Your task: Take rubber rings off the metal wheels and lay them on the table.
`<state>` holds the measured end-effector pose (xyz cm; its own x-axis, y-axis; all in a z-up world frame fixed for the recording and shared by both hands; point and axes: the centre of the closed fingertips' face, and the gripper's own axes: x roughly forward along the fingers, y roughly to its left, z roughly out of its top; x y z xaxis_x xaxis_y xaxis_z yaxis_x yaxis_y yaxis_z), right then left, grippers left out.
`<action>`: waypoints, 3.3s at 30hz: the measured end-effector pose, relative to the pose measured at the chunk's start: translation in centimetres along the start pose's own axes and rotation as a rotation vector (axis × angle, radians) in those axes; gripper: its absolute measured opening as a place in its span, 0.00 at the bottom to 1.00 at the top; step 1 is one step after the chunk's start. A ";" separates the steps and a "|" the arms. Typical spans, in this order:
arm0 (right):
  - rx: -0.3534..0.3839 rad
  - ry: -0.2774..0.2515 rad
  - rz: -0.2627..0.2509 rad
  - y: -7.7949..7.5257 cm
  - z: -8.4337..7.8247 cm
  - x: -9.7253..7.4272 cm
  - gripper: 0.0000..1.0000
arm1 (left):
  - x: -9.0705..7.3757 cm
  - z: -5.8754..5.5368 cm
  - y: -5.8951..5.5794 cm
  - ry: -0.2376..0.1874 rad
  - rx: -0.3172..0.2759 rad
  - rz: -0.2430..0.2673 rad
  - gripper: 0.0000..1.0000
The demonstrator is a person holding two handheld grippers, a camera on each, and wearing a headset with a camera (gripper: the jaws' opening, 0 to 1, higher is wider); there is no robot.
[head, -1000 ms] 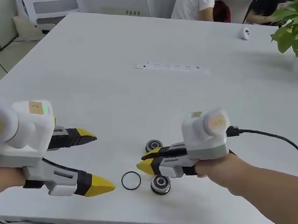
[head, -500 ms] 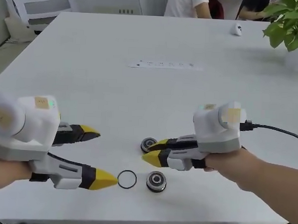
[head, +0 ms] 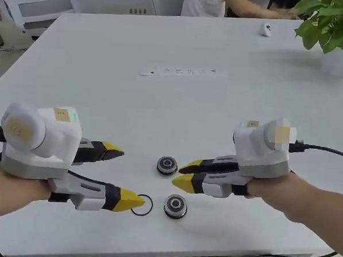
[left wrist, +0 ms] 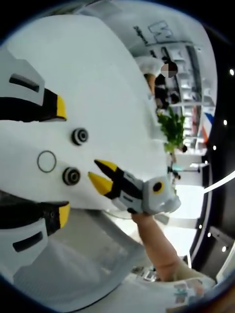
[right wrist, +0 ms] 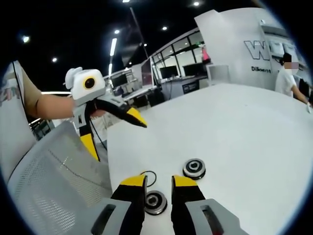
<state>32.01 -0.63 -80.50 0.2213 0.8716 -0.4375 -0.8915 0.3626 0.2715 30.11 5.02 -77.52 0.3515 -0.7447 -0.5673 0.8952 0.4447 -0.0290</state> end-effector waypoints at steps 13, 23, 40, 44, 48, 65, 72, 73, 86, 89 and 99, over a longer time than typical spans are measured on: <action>0.000 0.011 -0.005 -0.1 -1.7 -0.9 0.20 | 2.0 -0.2 -0.4 0.028 0.015 -0.036 0.62; -0.003 0.032 0.004 0.2 -3.3 -1.1 0.21 | 3.7 -0.9 -1.3 0.060 0.037 -0.077 0.59; -0.039 0.079 0.015 0.4 -6.0 -0.7 0.20 | 5.7 -2.2 -1.8 0.101 0.019 -0.114 0.50; -0.037 0.077 0.015 0.5 -6.3 -0.6 0.19 | 6.2 -2.3 -2.2 0.105 0.017 -0.125 0.49; -0.046 0.081 0.013 0.3 -6.6 -0.4 0.19 | 6.7 -2.4 -2.6 0.110 0.017 -0.136 0.46; -0.056 0.078 0.023 0.6 -7.0 0.3 0.16 | 8.1 -2.5 -3.3 0.119 0.024 -0.162 0.31; -0.057 0.071 0.018 0.5 -7.0 0.4 0.15 | 8.8 -2.7 -3.8 0.127 0.029 -0.169 0.26; -0.056 0.071 0.017 0.5 -7.0 0.4 0.15 | 8.8 -2.8 -3.8 0.131 0.033 -0.171 0.26; -0.062 0.066 0.008 0.6 -7.0 0.4 0.14 | 9.2 -2.8 -3.5 0.129 0.076 -0.146 0.18; -0.069 0.062 0.009 0.7 -6.9 0.6 0.14 | 9.3 -2.8 -3.6 0.130 0.152 -0.138 0.18; -0.080 0.073 -0.028 0.1 -7.3 0.4 0.02 | 9.6 -3.3 -3.4 0.110 0.173 -0.100 0.14</action>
<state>29.13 -2.69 -86.91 0.2200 0.8342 -0.5056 -0.9146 0.3567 0.1906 29.56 -2.05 -85.57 0.2352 -0.7176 -0.6556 0.9611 0.2722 0.0469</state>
